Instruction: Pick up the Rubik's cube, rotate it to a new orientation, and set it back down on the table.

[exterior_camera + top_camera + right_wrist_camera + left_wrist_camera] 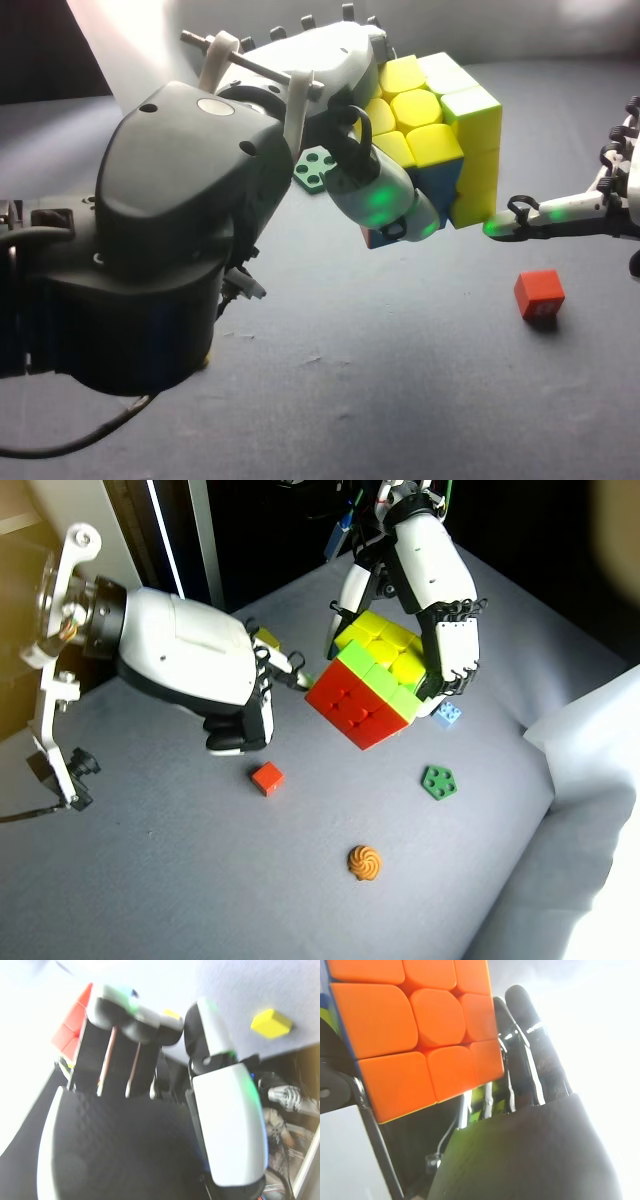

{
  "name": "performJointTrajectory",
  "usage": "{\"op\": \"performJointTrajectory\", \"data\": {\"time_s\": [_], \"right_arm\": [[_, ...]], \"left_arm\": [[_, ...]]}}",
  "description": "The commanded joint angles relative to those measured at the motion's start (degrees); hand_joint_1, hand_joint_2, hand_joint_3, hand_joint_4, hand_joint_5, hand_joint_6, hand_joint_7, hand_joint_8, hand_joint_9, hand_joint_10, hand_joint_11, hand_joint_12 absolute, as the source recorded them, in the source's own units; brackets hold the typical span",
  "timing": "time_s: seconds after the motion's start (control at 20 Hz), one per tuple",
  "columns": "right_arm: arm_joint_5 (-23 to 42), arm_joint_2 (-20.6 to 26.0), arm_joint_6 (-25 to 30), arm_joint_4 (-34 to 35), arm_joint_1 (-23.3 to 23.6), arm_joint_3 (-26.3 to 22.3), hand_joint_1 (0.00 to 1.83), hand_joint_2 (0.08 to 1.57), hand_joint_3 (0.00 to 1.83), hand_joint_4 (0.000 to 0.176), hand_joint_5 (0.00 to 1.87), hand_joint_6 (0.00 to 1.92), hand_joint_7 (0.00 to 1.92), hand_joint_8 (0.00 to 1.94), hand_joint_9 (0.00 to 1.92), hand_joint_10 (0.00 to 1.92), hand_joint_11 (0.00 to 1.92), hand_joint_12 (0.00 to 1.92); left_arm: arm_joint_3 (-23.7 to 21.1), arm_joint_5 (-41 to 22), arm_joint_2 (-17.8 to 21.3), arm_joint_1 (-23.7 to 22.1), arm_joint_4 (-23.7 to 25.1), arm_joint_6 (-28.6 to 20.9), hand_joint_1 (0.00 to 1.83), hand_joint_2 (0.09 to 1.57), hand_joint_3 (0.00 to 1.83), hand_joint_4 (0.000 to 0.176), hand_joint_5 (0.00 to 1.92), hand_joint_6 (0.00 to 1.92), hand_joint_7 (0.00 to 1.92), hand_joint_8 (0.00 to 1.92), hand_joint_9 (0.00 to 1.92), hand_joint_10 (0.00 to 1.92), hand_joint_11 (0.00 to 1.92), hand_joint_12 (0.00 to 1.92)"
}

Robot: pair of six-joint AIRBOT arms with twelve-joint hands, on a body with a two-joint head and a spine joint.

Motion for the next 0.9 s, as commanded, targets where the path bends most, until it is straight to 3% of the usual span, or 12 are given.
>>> {"op": "performJointTrajectory", "data": {"time_s": [0.0,0.05,0.15,0.3,0.5,0.6,0.7,0.85], "right_arm": [[-2.2,-0.1,-0.3,2.0,0.6,0.2,1.13,1.26,0.0,0.0,0.21,0.01,0.92,1.88,1.0,1.92,0.94,1.92],[-2.2,-0.1,-0.3,2.0,0.6,0.2,1.16,1.24,0.0,0.0,0.24,0.01,0.92,1.85,1.0,1.92,0.94,1.92],[-2.2,-0.2,-0.2,2.0,0.6,0.2,1.15,1.26,0.0,0.0,0.22,0.0,0.92,1.86,1.0,1.92,0.95,1.92],[4.2,0.3,0.7,2.0,2.0,0.1,1.14,1.26,0.0,0.0,0.22,0.0,0.92,1.89,1.01,1.92,0.96,1.92],[10.0,2.8,1.1,5.0,7.2,-0.9,1.13,1.28,0.0,0.0,0.19,0.0,0.9,1.89,0.98,1.92,0.93,1.92],[10.4,3.7,1.0,6.1,10.0,-0.9,1.1,1.29,0.01,0.0,0.21,0.01,0.87,1.94,0.98,1.92,0.96,1.92],[10.1,4.4,1.0,6.3,11.5,-0.9,1.17,1.25,0.0,0.0,0.23,0.01,0.94,1.85,1.03,1.92,0.98,1.92],[8.8,4.8,-0.1,7.6,12.9,-0.7,1.14,1.25,0.0,0.0,0.21,0.0,0.94,1.93,1.05,1.92,1.02,1.92]], "left_arm": [[-0.3,1.1,0.0,-1.2,5.0,-1.0,1.29,1.26,0.0,0.0,0.92,1.03,0.54,1.57,0.51,1.57,0.36,1.3],[-0.3,1.1,0.0,-1.2,5.0,-1.0,1.21,1.25,0.0,0.0,0.92,1.05,0.52,1.6,0.44,1.32,0.35,1.29],[-0.3,1.1,0.0,-1.2,5.0,-1.0,1.2,1.24,0.0,0.0,0.94,1.02,0.54,1.59,0.46,1.18,0.38,1.27],[-0.4,1.1,0.2,-1.4,4.4,-0.7,1.19,1.25,0.0,0.0,0.93,1.03,0.52,1.6,0.47,1.17,0.4,1.29],[-0.7,1.1,0.3,-1.3,4.3,-0.5,1.19,1.25,0.0,0.0,0.92,1.03,0.51,1.61,0.45,1.14,0.39,1.25],[-0.7,1.1,0.3,-1.3,4.2,-0.5,1.19,1.25,0.0,0.0,0.92,1.04,0.51,1.59,0.44,1.12,0.37,1.23],[-0.7,1.1,0.3,-1.3,4.1,-0.5,1.19,1.24,0.0,0.0,0.93,1.03,0.52,1.57,0.45,1.11,0.36,1.24],[-0.8,1.1,0.3,-1.4,4.1,-0.5,1.19,1.25,0.0,0.0,0.92,1.03,0.5,1.61,0.46,1.13,0.37,1.21]]}}
